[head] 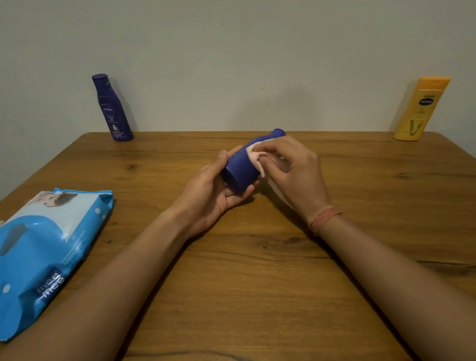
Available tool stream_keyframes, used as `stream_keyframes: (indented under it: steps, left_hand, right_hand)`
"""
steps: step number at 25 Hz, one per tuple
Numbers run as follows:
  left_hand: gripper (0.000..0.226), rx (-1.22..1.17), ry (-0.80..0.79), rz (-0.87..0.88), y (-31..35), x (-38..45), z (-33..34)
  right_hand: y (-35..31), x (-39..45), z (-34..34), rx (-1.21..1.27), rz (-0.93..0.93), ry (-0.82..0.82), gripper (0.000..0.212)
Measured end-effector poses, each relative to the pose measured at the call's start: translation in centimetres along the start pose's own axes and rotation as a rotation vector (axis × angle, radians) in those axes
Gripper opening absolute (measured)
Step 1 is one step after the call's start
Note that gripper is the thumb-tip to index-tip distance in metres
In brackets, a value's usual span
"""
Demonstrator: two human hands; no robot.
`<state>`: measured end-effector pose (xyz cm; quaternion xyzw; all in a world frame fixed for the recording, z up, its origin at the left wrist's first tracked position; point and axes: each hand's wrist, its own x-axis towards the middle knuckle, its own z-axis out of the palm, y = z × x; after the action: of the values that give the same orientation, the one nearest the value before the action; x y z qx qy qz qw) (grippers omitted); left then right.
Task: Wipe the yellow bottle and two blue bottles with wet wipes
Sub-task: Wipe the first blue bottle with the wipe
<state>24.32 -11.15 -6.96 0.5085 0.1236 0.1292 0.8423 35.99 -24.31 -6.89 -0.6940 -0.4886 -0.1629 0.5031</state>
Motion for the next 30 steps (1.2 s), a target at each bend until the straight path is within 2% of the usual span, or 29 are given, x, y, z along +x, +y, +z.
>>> stream_keyframes:
  steps: [3, 5, 7, 9, 11, 12, 14, 17, 19, 21, 23, 25, 28, 30]
  left_hand:
    - [0.049, -0.059, -0.035, 0.030, 0.0, 0.3, -0.3]
    - [0.050, -0.098, -0.052, 0.027, 0.1, 0.3, -0.5]
    - [0.047, -0.088, -0.047, 0.017, 0.1, 0.2, -0.4]
    - [0.045, -0.027, -0.058, 0.001, 0.0, -0.1, -0.1]
    - [0.048, 0.048, -0.075, -0.010, 0.1, -0.4, 0.2]
    - [0.049, 0.073, -0.074, -0.012, 0.1, -0.5, 0.3]
    - [0.050, 0.085, -0.055, -0.002, 0.1, -0.6, 0.4]
    - [0.044, 0.093, -0.025, 0.069, 0.1, -0.4, 0.3]
    - [0.043, 0.109, -0.032, 0.123, 0.2, -0.3, 0.0]
    - [0.043, 0.124, -0.024, 0.133, 0.2, -0.2, -0.2]
    - [0.039, 0.160, 0.010, 0.132, 0.1, -0.2, -0.2]
    - [0.037, 0.159, 0.024, 0.121, 0.1, -0.1, -0.1]
    - [0.037, 0.159, -0.026, 0.098, 0.1, -0.2, -0.2]
    - [0.039, 0.251, -0.050, 0.146, 0.0, -0.1, -0.3]
  right_hand:
    - [-2.0, -0.6, 1.6, 0.067, -0.236, -0.136, 0.017]
    - [-2.2, -0.6, 1.8, 0.069, -0.270, -0.121, 0.017]
    - [-1.2, -0.2, 1.2, 0.081, -0.139, 0.001, 0.015]
    - [0.3, 0.3, 0.0, 0.079, 0.116, 0.106, 0.017]
    - [1.7, 0.5, -0.9, 0.078, 0.314, 0.162, 0.020]
    - [2.0, 0.5, -1.1, 0.073, 0.345, 0.165, 0.021]
    - [1.4, 0.4, -0.7, 0.077, 0.257, 0.102, 0.023]
    - [-0.8, -0.1, 0.5, 0.105, -0.092, -0.036, 0.022]
    - [-1.3, -0.1, 0.9, 0.109, -0.191, -0.035, 0.022]
    - [-0.8, 0.1, 0.6, 0.102, -0.077, 0.028, 0.022]
    - [0.3, 0.4, -0.2, 0.100, 0.167, 0.104, 0.023]
    - [1.4, 0.5, -0.5, 0.073, 0.328, 0.094, 0.022]
    - [1.3, 0.2, 0.1, 0.089, 0.310, -0.005, 0.020]
    - [0.8, 0.1, 0.4, 0.099, 0.242, -0.047, 0.018]
